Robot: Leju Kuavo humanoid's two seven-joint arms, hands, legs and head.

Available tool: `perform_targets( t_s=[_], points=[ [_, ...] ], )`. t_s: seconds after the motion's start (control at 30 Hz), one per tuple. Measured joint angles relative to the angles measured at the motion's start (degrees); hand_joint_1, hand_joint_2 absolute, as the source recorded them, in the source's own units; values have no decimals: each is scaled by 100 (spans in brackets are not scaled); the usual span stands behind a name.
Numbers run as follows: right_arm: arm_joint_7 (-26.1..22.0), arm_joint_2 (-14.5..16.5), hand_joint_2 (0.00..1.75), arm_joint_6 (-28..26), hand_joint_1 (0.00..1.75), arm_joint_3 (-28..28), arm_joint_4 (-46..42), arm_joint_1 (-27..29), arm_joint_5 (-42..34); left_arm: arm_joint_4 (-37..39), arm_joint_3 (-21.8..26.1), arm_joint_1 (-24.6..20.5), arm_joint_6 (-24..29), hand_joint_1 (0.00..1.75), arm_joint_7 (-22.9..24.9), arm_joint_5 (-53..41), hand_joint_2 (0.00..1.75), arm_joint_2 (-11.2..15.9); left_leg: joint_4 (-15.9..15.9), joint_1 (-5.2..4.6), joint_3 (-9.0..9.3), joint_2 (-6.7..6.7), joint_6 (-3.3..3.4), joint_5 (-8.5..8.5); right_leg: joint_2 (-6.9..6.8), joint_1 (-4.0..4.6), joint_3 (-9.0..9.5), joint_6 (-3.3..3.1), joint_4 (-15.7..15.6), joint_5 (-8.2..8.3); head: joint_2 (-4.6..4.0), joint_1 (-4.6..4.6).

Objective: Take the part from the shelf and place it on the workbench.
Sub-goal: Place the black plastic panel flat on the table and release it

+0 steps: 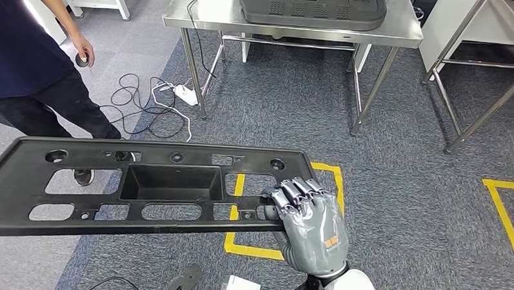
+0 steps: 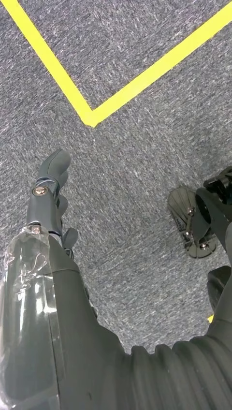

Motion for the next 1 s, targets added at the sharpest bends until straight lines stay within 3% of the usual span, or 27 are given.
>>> perform_targets(
  t_s=[0.1, 0.13, 0.17, 0.23, 0.27, 0.3, 0.33, 0.4, 0.47, 0.5, 0.57, 0.63, 0.67, 0.73, 0.8, 0.83, 0.87, 0.93, 1.0],
  points=[
    [-1, 19, 175, -17, 175, 0, -1, -6, -5, -1, 0, 0, 0, 0, -1, -1, 175, 3, -162, 4, 100, -20, 82, 49, -7, -15, 69, 66, -81, 15, 0, 1],
    [-3, 23, 175, -23, 175, 1, -2, -16, -3, -3, 0, -1, -1, 0, -1, -2, 175, 2, -280, 28, 173, -35, 107, 93, 30, -12, 53, 78, 2, -49, 0, 17],
    [-4, 27, 175, -27, 175, 2, -2, -27, -2, -5, 0, -5, -3, 0, -1, -3, 175, 1, -375, 51, 238, -48, 116, 134, 83, -12, -32, 84, 210, -173, 0, 39],
    [1, 21, 175, -27, 175, 4, 0, -33, 7, -8, 0, -12, -7, 0, 0, -4, 175, 1, -436, 71, 277, -92, 126, 158, 170, -41, -400, 91, 936, -505, 0, 86],
    [8, 16, 175, -21, 175, 5, 1, -24, 14, -8, 0, -12, -10, 0, 1, -4, 175, 1, -428, 74, 276, -121, 118, 154, 184, -56, -581, 101, 1253, -598, 0, 97],
    [14, 9, 175, -14, 175, 5, 2, -13, 24, -8, 0, -10, -13, 0, 2, -5, 175, 1, -412, 81, 275, -158, 101, 142, 190, -77, -683, 111, 1398, -585, 0, 102],
    [18, 3, 175, -9, 175, 6, 2, -7, 33, -8, 0, -7, -17, 0, 2, -5, 175, 1, -386, 96, 275, -203, 72, 123, 196, -101, -679, 128, 1320, -454, 0, 103],
    [17, -3, 175, -4, 175, 7, 2, -7, 40, -9, 0, -8, -22, 0, 2, -7, 175, 0, -284, 148, 260, -297, -25, 54, 278, -160, -416, 191, 690, -57, 0, 112],
    [17, -4, 175, 0, 175, 9, 3, -9, 44, -10, 0, -19, -22, 0, 4, -9, 175, 6, -137, 167, 193, -379, -140, -22, 410, -182, -224, 191, 212, 117, 0, 152],
    [17, -4, 175, 5, 175, 9, 4, -6, 45, -9, 0, -21, -21, 0, 4, -10, 175, 9, -94, 168, 158, -408, -181, -40, 450, -173, -216, 157, 170, 93, 0, 153],
    [19, -4, 175, 14, 175, 10, 4, -1, 48, -9, 0, -11, -20, 0, 4, -12, 175, 11, -76, 182, 128, -452, -236, -40, 396, -143, -254, 36, 210, 76, 0, 133],
    [19, -1, 175, 19, 175, 10, 4, -2, 49, -9, 0, 0, -20, 0, 4, -11, 175, 11, 99, 183, 63, -337, -260, -145, 320, -123, -252, -56, 217, 71, 0, 101],
    [19, 1, 175, 22, 175, 10, 4, -4, 49, -9, 0, -3, -20, 0, 4, -11, 175, 12, 345, 170, -42, -243, -259, -279, 272, -110, -247, -95, 213, 68, 0, 81],
    [18, 1, 175, 32, 175, 10, 4, -7, 49, -9, 0, -17, -20, 0, 1, -9, 175, 12, 1106, 117, -406, -99, -223, -628, 177, -57, -241, -145, 214, 50, 0, 47],
    [16, 0, 175, 54, 175, 10, 4, -5, 49, -9, 0, -10, -20, 0, -9, -7, 175, 12, 1646, 49, -688, -77, -154, -771, 84, 11, -228, -184, 216, 26, 0, 30],
    [16, 0, 175, 64, 175, 10, 4, -5, 49, -9, 0, -3, -20, 0, -16, -7, 175, 12, 1620, 7, -687, -74, -96, -681, 42, 44, -210, -203, 217, 10, 0, 23],
    [15, 1, 175, 71, 175, 10, 4, -6, 49, -9, 0, 2, -20, 0, -22, -7, 175, 12, 1385, -43, -585, -63, -23, -499, 2, 75, -182, -220, 216, -9, 0, 19],
    [13, 4, 175, 76, 175, 10, 4, -12, 49, -9, 2, -2, -19, 0, -33, -7, 175, 17, 662, -164, -268, 57, 156, -126, -73, 126, -123, -237, 211, -53, 0, 30],
    [13, 9, 175, 78, 175, 11, 4, -20, 49, -9, 4, -13, -18, 0, -40, -7, 175, 26, 215, -263, -91, 181, 284, -15, -135, 146, -109, -221, 200, -77, 0, 52]
  ],
)
